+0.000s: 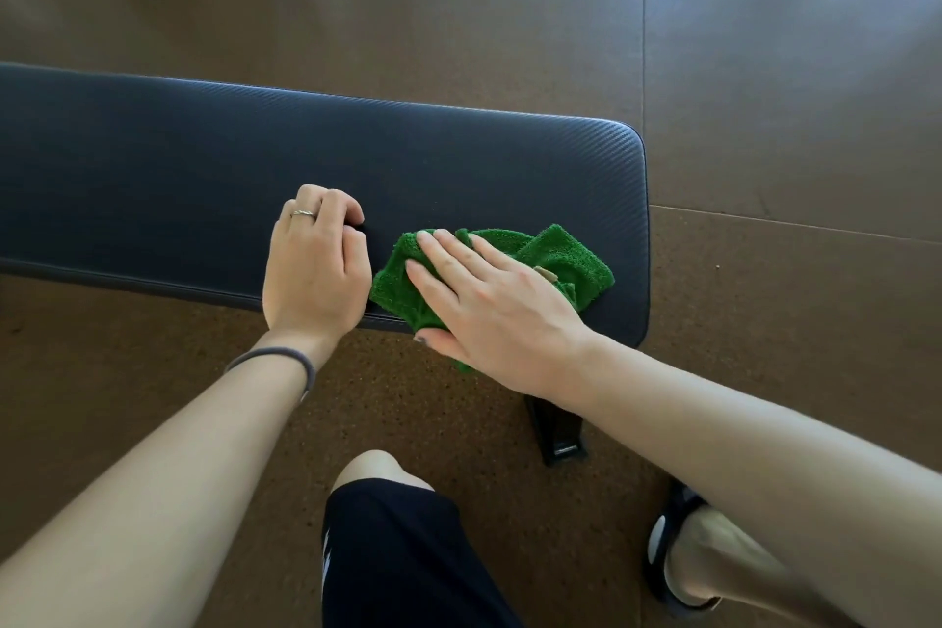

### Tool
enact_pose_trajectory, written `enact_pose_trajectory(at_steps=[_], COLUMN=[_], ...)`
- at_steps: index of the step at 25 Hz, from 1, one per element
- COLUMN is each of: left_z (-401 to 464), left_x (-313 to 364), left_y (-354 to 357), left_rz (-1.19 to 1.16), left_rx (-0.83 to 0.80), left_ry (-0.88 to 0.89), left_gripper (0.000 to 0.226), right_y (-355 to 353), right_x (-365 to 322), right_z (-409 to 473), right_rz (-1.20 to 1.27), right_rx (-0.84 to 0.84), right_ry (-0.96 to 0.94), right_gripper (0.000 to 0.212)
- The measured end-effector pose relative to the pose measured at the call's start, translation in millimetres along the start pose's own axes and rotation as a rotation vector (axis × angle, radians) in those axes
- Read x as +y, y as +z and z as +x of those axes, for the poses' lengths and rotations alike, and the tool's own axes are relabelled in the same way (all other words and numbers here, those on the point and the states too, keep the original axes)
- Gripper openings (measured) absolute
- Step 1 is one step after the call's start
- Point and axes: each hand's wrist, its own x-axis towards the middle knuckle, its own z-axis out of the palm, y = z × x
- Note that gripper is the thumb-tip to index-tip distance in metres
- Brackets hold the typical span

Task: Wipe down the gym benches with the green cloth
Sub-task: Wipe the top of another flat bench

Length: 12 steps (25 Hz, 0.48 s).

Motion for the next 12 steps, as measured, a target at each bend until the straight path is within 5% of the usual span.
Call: enact_pose_trajectory(at_steps=[7,12], left_z=[-2.1,-1.6], left_x=[1.3,-2.3], left_y=[-0.8,1.1], left_rz=[0.006,-0.012], left_rx=[0.008,0.031], left_ry=[-0.019,-0.041], left_gripper=[0.029,0.023], right_y=[-11.5,-6.0], right_x=[35.0,13.5], right_z=[-89.5,8.4], right_rz=[0.010,0.160], right_rx=[0.015,-0.097], right_ry=[0.017,0.027], right_gripper=[0.060,0.062])
